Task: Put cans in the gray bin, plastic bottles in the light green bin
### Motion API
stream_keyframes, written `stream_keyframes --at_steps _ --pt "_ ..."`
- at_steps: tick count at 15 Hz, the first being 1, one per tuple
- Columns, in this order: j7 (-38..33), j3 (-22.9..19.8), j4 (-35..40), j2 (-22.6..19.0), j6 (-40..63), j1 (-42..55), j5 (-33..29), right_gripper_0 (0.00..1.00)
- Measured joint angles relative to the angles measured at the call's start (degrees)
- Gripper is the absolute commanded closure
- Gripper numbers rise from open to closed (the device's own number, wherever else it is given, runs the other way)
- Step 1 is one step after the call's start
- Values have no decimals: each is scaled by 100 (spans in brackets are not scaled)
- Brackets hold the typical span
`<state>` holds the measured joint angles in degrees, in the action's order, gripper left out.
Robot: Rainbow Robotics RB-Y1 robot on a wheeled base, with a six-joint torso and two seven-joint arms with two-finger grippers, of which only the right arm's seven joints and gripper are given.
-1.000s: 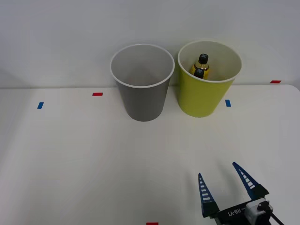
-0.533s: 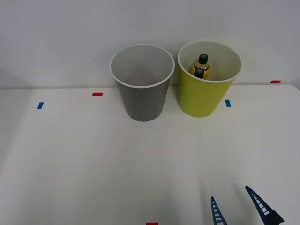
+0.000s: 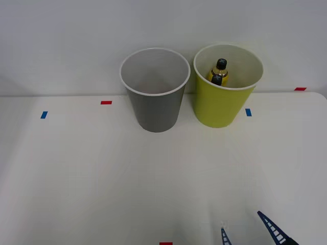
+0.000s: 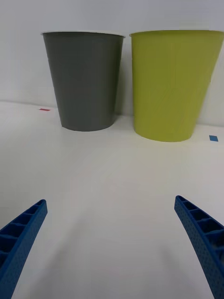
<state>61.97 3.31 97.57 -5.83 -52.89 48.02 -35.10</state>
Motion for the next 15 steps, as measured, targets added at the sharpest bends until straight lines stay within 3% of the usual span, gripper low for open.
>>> stream_keyframes --at_steps 15 --pt "143 320 -1 6 85 128 252 6"
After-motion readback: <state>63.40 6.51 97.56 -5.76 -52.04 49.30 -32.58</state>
